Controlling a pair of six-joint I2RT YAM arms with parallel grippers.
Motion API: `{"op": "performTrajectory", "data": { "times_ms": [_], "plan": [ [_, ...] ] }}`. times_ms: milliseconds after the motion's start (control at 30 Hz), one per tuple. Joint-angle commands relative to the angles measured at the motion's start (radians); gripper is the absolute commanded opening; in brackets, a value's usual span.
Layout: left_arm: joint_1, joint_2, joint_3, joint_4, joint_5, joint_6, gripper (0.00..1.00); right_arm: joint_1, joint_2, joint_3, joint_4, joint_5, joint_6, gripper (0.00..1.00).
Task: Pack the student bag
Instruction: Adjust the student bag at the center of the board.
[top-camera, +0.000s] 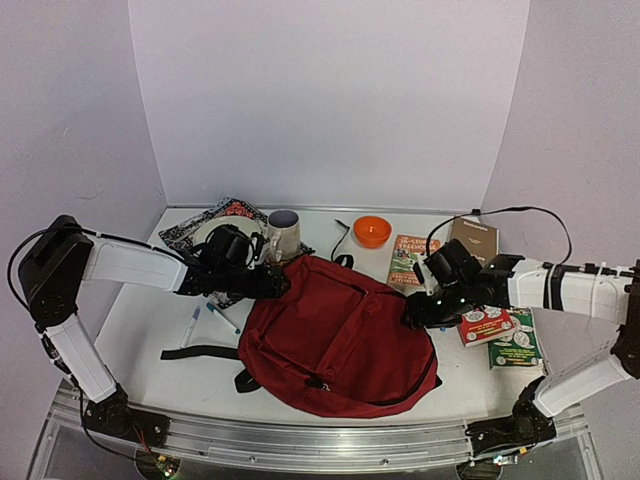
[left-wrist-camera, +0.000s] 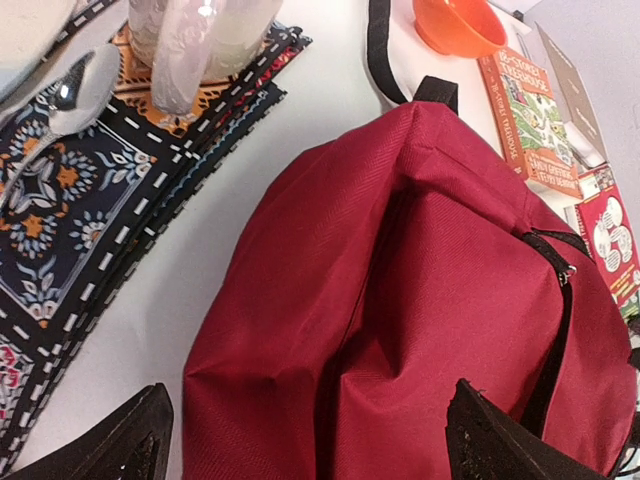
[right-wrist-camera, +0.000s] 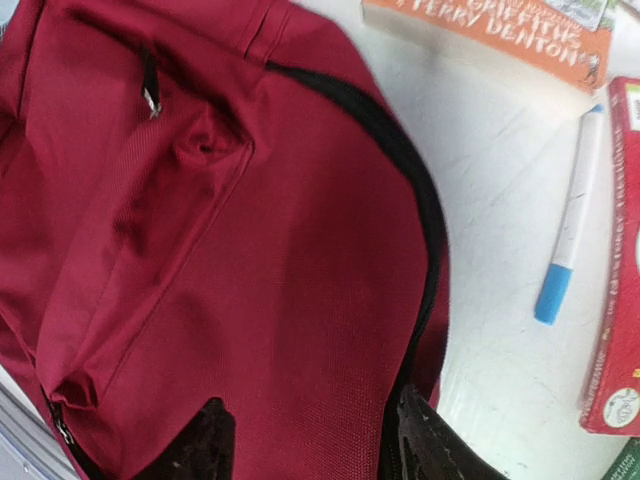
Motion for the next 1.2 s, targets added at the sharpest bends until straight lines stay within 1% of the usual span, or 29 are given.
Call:
{"op": "performTrajectory", "data": {
  "times_ms": [0, 100, 267, 367, 467, 567, 667, 700, 767, 800, 833, 867, 900, 1000, 1033, 1100, 1167],
  "plan": [
    [-0.002, -0.132, -0.034, -0.068, -0.092, 0.036, 0.96, -0.004, 0.045, 0.126, -0.064, 0.085, -0.129, 0.63],
    [-0.002, -0.202, -0.094, -0.121, -0.101, 0.029, 0.96, -0.033, 0.137, 0.208, -0.065, 0.08, -0.218, 0.65],
    [-0.011, -0.281, -0.176, -0.152, -0.037, -0.017, 0.96, -0.091, 0.292, 0.309, -0.059, 0.021, -0.333, 0.66],
    [-0.027, -0.291, -0.204, -0.151, 0.003, -0.043, 0.95, -0.115, 0.374, 0.35, -0.051, -0.005, -0.374, 0.66],
    [-0.05, -0.266, -0.203, -0.151, 0.023, -0.051, 0.95, -0.133, 0.438, 0.365, -0.041, -0.032, -0.392, 0.66],
    [-0.077, -0.22, -0.186, -0.145, 0.029, -0.053, 0.95, -0.133, 0.478, 0.361, -0.038, -0.085, -0.395, 0.59],
    [-0.091, -0.168, -0.168, -0.118, 0.043, -0.05, 0.9, -0.133, 0.481, 0.334, -0.027, -0.151, -0.387, 0.45],
    [-0.092, -0.148, -0.155, -0.112, 0.053, -0.046, 0.87, -0.133, 0.476, 0.321, -0.026, -0.165, -0.382, 0.39],
    [-0.094, -0.113, -0.124, -0.109, 0.064, -0.03, 0.75, -0.133, 0.451, 0.299, -0.025, -0.188, -0.368, 0.23],
    [-0.094, -0.104, -0.106, -0.109, 0.065, -0.022, 0.67, -0.132, 0.432, 0.282, -0.025, -0.198, -0.361, 0.15],
    [-0.094, -0.097, -0.09, -0.108, 0.063, -0.012, 0.57, -0.131, 0.402, 0.268, -0.024, -0.208, -0.351, 0.07],
    [-0.094, -0.094, -0.073, -0.108, 0.06, -0.004, 0.49, -0.13, 0.376, 0.25, -0.024, -0.215, -0.341, 0.02],
    [-0.094, -0.091, -0.057, -0.108, 0.057, 0.008, 0.4, -0.128, 0.345, 0.233, -0.024, -0.223, -0.331, 0.0],
    [-0.094, -0.08, -0.007, -0.108, 0.047, 0.041, 0.15, -0.126, 0.255, 0.184, -0.027, -0.256, -0.305, 0.0],
    [-0.094, -0.072, 0.011, -0.109, 0.047, 0.054, 0.1, -0.125, 0.228, 0.168, -0.031, -0.267, -0.296, 0.0],
    [-0.094, -0.05, 0.052, -0.111, 0.043, 0.074, 0.06, -0.122, 0.173, 0.136, -0.035, -0.289, -0.279, 0.0],
    [-0.094, -0.03, 0.094, -0.12, 0.04, 0.1, 0.04, -0.118, 0.123, 0.106, -0.038, -0.316, -0.261, 0.0]
  ]
}}
